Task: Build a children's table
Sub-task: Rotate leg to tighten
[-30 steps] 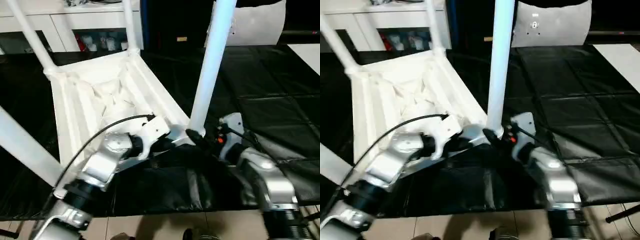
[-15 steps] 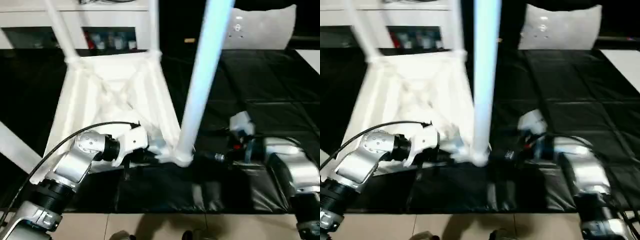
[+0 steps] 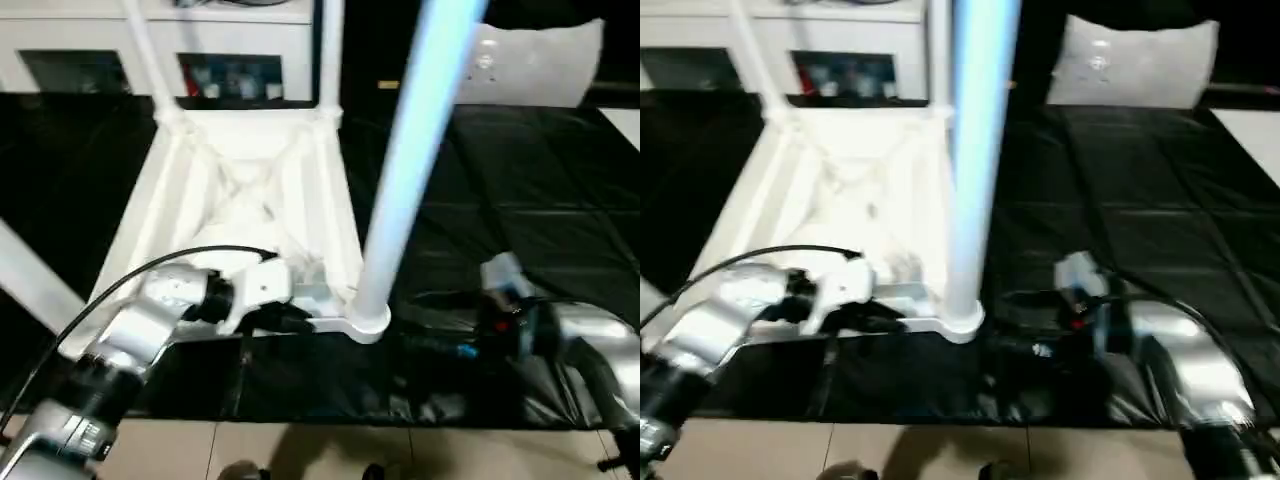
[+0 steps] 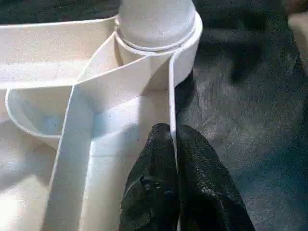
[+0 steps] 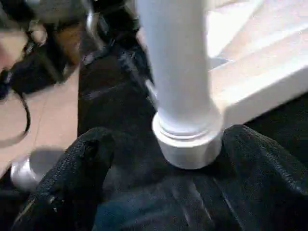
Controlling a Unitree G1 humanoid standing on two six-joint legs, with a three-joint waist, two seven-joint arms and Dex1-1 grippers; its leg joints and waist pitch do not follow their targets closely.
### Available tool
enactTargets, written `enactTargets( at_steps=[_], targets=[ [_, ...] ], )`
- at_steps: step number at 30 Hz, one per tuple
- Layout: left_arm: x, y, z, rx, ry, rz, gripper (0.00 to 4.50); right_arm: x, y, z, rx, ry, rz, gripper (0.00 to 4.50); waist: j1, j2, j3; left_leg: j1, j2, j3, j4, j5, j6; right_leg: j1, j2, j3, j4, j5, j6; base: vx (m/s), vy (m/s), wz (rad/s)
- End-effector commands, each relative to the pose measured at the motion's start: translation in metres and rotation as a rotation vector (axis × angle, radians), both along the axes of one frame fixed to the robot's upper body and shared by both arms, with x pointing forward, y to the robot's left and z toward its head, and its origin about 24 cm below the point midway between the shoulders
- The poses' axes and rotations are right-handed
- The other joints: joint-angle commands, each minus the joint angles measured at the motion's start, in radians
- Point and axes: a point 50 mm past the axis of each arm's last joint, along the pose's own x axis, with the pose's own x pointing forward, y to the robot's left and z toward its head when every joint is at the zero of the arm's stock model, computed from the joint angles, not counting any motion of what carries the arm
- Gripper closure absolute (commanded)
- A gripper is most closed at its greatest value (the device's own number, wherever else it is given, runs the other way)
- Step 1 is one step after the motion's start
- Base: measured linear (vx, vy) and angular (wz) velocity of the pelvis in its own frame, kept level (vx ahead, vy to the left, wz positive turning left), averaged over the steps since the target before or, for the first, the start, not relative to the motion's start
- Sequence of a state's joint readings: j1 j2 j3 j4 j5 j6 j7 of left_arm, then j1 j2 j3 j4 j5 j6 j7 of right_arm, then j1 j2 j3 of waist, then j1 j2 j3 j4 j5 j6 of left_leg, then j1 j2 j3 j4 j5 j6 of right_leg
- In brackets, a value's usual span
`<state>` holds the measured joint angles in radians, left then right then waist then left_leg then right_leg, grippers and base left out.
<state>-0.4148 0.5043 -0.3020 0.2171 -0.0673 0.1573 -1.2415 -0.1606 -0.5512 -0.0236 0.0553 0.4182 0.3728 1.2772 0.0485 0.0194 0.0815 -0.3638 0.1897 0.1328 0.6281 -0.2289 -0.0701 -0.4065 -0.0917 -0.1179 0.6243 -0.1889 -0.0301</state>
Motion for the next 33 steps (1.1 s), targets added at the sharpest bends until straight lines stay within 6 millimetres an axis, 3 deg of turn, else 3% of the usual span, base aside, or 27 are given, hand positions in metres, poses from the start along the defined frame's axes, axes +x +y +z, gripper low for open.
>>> enactTargets(
  at_steps=[1,2,4,5,6,7,8,9,10,11,12,14,15,16,17,19,20,21,22,25,29,30,31,32,33],
  targets=[
    [-0.001,-0.011,0.042,-0.209,-0.110,-0.022,3.95,-0.004,0.007,0.014,0.066,-0.036,-0.061,0.18,0.004,-0.008,-0.091,-0.007,0.043,0.005,-0.070,0.015,0.108,0.077,-0.067,0.064,-0.063,-0.115,-0.249,0.000,0.000,0.00],
    [-0.003,-0.010,0.045,-0.238,-0.117,-0.006,3.95,-0.008,0.010,0.016,0.088,-0.070,-0.084,0.10,0.004,-0.008,-0.090,-0.005,0.045,0.007,-0.073,0.011,0.105,0.075,-0.066,0.065,-0.065,-0.118,-0.254,0.000,0.000,0.00],
    [-0.006,-0.008,0.047,-0.263,-0.132,0.023,3.78,-0.013,0.014,0.018,0.120,-0.131,-0.125,0.01,0.002,-0.022,-0.083,-0.007,0.040,0.013,-0.076,-0.022,0.098,0.071,-0.060,0.063,-0.073,-0.163,-0.237,0.000,0.000,0.00],
    [-0.008,-0.006,0.047,-0.274,-0.136,0.046,3.55,-0.018,0.017,0.018,0.157,-0.113,-0.133,0.00,0.001,-0.024,-0.078,-0.008,0.035,0.015,-0.079,-0.057,0.086,0.071,-0.058,0.061,-0.082,-0.240,-0.202,0.000,0.000,0.00],
    [-0.011,-0.004,0.046,-0.302,-0.136,0.090,3.55,-0.022,0.019,0.018,0.166,-0.115,-0.152,0.00,0.000,-0.018,-0.075,-0.004,0.036,0.016,-0.082,-0.093,0.068,0.071,-0.060,0.064,-0.090,-0.314,-0.167,0.000,0.000,0.00],
    [-0.014,-0.002,0.046,-0.321,-0.136,0.121,3.52,-0.025,0.021,0.018,0.169,-0.116,-0.165,0.00,-0.003,-0.021,-0.071,-0.005,0.035,0.017,-0.086,-0.116,0.062,0.068,-0.057,0.063,-0.096,-0.361,-0.147,0.000,0.000,0.00],
    [-0.016,0.000,0.044,-0.350,-0.139,0.184,3.42,-0.027,0.023,0.018,0.181,-0.115,-0.189,0.00,-0.006,-0.015,-0.074,-0.001,0.035,0.016,-0.088,-0.141,0.045,0.066,-0.055,0.064,-0.098,-0.402,-0.125,0.000,0.000,0.00],
    [-0.017,0.002,0.043,-0.364,-0.140,0.218,3.42,-0.028,0.025,0.018,0.186,-0.116,-0.205,0.00,-0.010,-0.016,-0.073,-0.001,0.033,0.016,-0.088,-0.151,0.043,0.065,-0.054,0.064,-0.104,-0.419,-0.116,0.000,0.000,0.00],
    [-0.019,0.004,0.039,-0.390,-0.161,0.337,3.20,-0.031,0.030,0.017,0.213,-0.102,-0.249,0.00,-0.014,-0.009,-0.073,0.002,0.032,0.014,-0.090,-0.171,0.036,0.061,-0.052,0.063,-0.109,-0.441,-0.104,0.000,0.000,0.00],
    [-0.020,0.005,0.037,-0.406,-0.167,0.398,3.13,-0.031,0.032,0.017,0.223,-0.102,-0.272,0.00,-0.018,-0.009,-0.074,-0.001,0.034,0.012,-0.091,-0.173,0.032,0.064,-0.051,0.062,-0.107,-0.435,-0.101,0.000,0.000,0.00],
    [-0.020,0.005,0.036,-0.416,-0.171,0.437,3.11,-0.032,0.033,0.017,0.228,-0.102,-0.288,0.00,-0.021,-0.011,-0.071,0.003,0.032,0.012,-0.091,-0.200,0.032,0.057,-0.050,0.060,-0.116,-0.465,-0.086,0.000,0.000,0.00],
    [-0.027,0.003,0.030,-0.522,-0.186,0.658,3.11,-0.033,0.039,0.009,0.172,-0.090,-0.420,0.00,-0.024,-0.010,-0.071,0.001,0.035,0.012,-0.092,-0.207,0.023,0.057,-0.052,0.061,-0.115,-0.469,-0.085,0.000,0.000,0.00],
    [-0.029,0.002,0.030,-0.553,-0.192,0.724,2.83,-0.035,0.041,0.005,0.152,-0.054,-0.448,0.00,-0.027,-0.012,-0.069,-0.003,0.036,0.011,-0.095,-0.210,0.018,0.060,-0.049,0.057,-0.121,-0.468,-0.078,0.000,0.000,0.00],
    [-0.033,0.002,0.027,-0.572,-0.207,0.804,2.83,-0.036,0.043,0.002,0.111,-0.035,-0.474,0.00,-0.026,-0.018,-0.070,0.003,0.032,0.012,-0.094,-0.224,0.022,0.055,-0.047,0.058,-0.127,-0.489,-0.067,0.000,0.000,0.00],
    [-0.038,0.002,0.024,-0.583,-0.209,0.870,2.75,-0.038,0.045,0.000,0.094,-0.026,-0.481,0.00,-0.026,-0.014,-0.071,0.001,0.034,0.010,-0.095,-0.220,0.018,0.058,-0.046,0.060,-0.123,-0.480,-0.065,0.000,0.000,0.00],
    [-0.045,0.001,0.019,-0.581,-0.208,0.949,2.68,-0.039,0.048,0.000,0.077,-0.041,-0.495,0.00,-0.029,-0.017,-0.069,-0.002,0.030,0.010,-0.097,-0.248,0.022,0.054,-0.043,0.058,-0.133,-0.505,-0.031,0.000,0.000,0.00],
    [-0.048,0.001,0.017,-0.571,-0.213,0.965,2.68,-0.040,0.049,0.000,0.077,-0.044,-0.498,0.00,-0.029,-0.027,-0.068,-0.003,0.030,0.008,-0.098,-0.258,0.024,0.051,-0.044,0.059,-0.133,-0.527,-0.014,0.000,0.000,0.00],
    [-0.051,0.001,0.015,-0.554,-0.215,0.975,2.68,-0.040,0.051,0.001,0.076,-0.049,-0.501,0.00,-0.029,-0.025,-0.066,-0.004,0.029,0.008,-0.099,-0.262,0.024,0.050,-0.044,0.060,-0.137,-0.539,-0.006,0.000,0.000,0.00],
    [-0.056,0.000,0.012,-0.524,-0.220,0.994,2.68,-0.041,0.054,0.002,0.077,-0.058,-0.509,0.00,-0.029,-0.036,-0.061,-0.006,0.031,0.006,-0.103,-0.269,0.024,0.046,-0.044,0.062,-0.135,-0.545,0.008,0.000,0.000,0.00],
    [-0.063,-0.002,0.009,-0.519,-0.210,1.043,2.68,-0.045,0.061,-0.001,0.079,-0.065,-0.501,0.00,-0.031,-0.033,-0.053,-0.002,0.032,0.002,-0.109,-0.302,0.016,0.040,-0.044,0.064,-0.144,-0.551,0.019,0.000,0.000,0.00],
    [-0.068,-0.003,0.006,-0.508,-0.205,1.071,2.68,-0.050,0.068,-0.003,0.097,-0.035,-0.488,0.00,-0.030,-0.035,-0.053,-0.005,0.037,0.001,-0.117,-0.288,0.021,0.045,-0.040,0.071,-0.136,-0.448,-0.008,0.000,0.000,0.00],
    [-0.069,-0.002,0.006,-0.498,-0.205,1.084,2.68,-0.050,0.069,-0.003,0.097,-0.035,-0.490,0.00,-0.030,-0.034,-0.055,-0.009,0.039,0.002,-0.115,-0.240,0.030,0.044,-0.039,0.076,-0.132,-0.375,-0.028,0.000,0.000,0.00],
    [-0.069,-0.002,0.006,-0.498,-0.205,1.083,2.68,-0.050,0.069,-0.003,0.096,-0.035,-0.490,0.00,-0.030,-0.033,-0.066,-0.022,0.037,0.004,-0.103,-0.072,0.064,0.045,-0.031,0.076,-0.117,-0.176,-0.078,0.000,0.000,0.00],
    [-0.069,-0.003,0.007,-0.495,-0.207,1.081,2.68,-0.050,0.069,-0.002,0.092,-0.037,-0.493,0.00,-0.031,-0.032,-0.078,-0.031,0.024,0.012,-0.079,0.144,0.139,0.034,-0.018,0.069,-0.102,0.050,-0.137,0.000,0.000,0.00],
    [-0.069,-0.003,0.007,-0.492,-0.208,1.083,2.68,-0.050,0.068,-0.003,0.089,-0.037,-0.497,0.00,-0.032,-0.031,-0.086,-0.038,0.015,0.015,-0.065,0.258,0.184,0.029,-0.013,0.063,-0.092,0.168,-0.167,0.000,0.000,0.00]
  ],
)
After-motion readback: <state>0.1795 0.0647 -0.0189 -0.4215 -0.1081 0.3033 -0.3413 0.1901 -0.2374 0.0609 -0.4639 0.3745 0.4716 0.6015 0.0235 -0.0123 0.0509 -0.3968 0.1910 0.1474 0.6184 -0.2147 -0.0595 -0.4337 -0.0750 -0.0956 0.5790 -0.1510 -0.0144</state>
